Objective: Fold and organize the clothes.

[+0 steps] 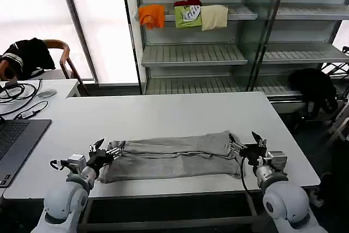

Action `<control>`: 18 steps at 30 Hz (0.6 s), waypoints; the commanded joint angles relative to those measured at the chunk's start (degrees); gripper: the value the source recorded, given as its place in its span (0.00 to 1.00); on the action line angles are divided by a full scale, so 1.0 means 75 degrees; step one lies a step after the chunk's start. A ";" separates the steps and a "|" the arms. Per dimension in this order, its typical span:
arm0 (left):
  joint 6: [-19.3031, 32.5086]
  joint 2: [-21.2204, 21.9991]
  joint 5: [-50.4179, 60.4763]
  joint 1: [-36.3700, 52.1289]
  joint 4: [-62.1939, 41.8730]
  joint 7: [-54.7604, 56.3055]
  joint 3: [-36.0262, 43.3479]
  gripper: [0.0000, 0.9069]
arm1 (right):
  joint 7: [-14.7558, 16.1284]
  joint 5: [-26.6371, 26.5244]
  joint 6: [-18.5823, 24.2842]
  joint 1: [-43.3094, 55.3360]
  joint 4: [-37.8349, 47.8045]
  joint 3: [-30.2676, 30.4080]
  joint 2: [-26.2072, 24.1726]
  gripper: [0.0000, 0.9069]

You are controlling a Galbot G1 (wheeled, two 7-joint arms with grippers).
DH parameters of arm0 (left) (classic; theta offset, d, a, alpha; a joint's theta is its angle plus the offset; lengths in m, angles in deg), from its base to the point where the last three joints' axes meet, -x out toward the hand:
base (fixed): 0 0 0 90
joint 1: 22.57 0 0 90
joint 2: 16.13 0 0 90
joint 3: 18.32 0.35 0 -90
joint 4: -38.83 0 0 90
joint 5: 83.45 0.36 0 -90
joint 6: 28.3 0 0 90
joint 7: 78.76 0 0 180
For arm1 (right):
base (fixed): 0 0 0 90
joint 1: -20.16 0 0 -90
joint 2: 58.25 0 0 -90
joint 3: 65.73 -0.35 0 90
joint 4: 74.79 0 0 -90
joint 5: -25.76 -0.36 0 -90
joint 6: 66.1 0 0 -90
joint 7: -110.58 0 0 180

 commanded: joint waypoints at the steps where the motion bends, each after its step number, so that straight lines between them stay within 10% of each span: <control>1: -0.0038 0.0433 -0.0218 -0.0074 -0.0282 0.0144 -0.0157 1.00 | -0.0011 -0.0087 -0.0004 0.0018 -0.0187 -0.0071 -0.0186 1.00; 10: -0.0060 0.0495 -0.0065 -0.0201 -0.0368 0.0061 -0.0201 0.94 | -0.0013 -0.0118 -0.0002 0.0013 -0.0176 -0.0060 -0.0209 1.00; 13: -0.0058 0.0502 0.0025 -0.0295 -0.0381 0.0012 -0.0189 0.59 | -0.0012 -0.0135 -0.0002 0.0012 -0.0179 -0.0051 -0.0215 1.00; 15: -0.0059 0.0502 0.0080 -0.0334 -0.0384 -0.0024 -0.0191 0.10 | -0.0018 -0.0161 -0.0001 0.0033 -0.0171 -0.0059 -0.0214 1.00; 18: -0.0050 0.0507 0.0093 -0.0367 -0.0396 -0.0052 -0.0207 0.02 | -0.0035 -0.0194 -0.0001 0.0057 -0.0171 -0.0069 -0.0212 1.00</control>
